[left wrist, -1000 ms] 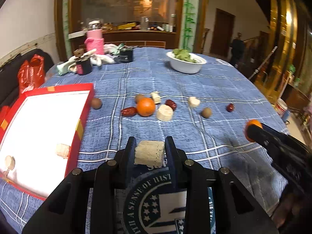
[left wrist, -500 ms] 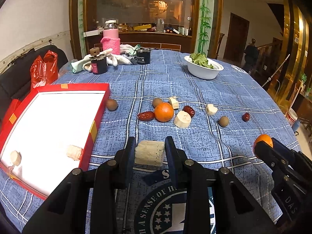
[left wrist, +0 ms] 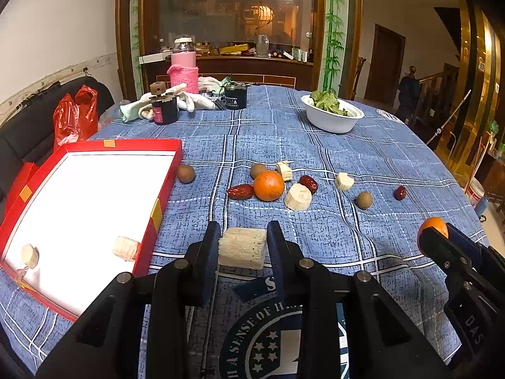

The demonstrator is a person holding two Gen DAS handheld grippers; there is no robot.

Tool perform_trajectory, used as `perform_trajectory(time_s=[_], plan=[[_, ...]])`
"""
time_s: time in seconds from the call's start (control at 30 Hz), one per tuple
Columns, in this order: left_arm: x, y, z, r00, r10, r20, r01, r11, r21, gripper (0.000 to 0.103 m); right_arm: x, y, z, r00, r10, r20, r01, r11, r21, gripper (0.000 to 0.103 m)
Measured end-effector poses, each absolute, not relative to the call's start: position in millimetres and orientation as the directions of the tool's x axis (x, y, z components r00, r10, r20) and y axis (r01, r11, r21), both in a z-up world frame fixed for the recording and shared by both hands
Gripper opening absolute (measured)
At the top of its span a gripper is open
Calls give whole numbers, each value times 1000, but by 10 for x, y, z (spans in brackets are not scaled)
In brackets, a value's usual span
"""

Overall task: Organize fruits
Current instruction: 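Carry the orange into the red tray while the left tool releases the block there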

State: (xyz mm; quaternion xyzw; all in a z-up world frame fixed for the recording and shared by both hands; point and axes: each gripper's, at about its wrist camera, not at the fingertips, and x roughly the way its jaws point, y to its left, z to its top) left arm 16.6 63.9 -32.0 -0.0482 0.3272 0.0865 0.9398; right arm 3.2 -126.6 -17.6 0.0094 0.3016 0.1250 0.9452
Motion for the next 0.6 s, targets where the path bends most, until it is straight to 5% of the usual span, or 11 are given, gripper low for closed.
perform_trajectory(time_s=[0.6], plan=[[19,653,-227,816,157,-556,-214,976,-38,28,-16,-1353,-142,811,224,-540,-197,974,107,35]])
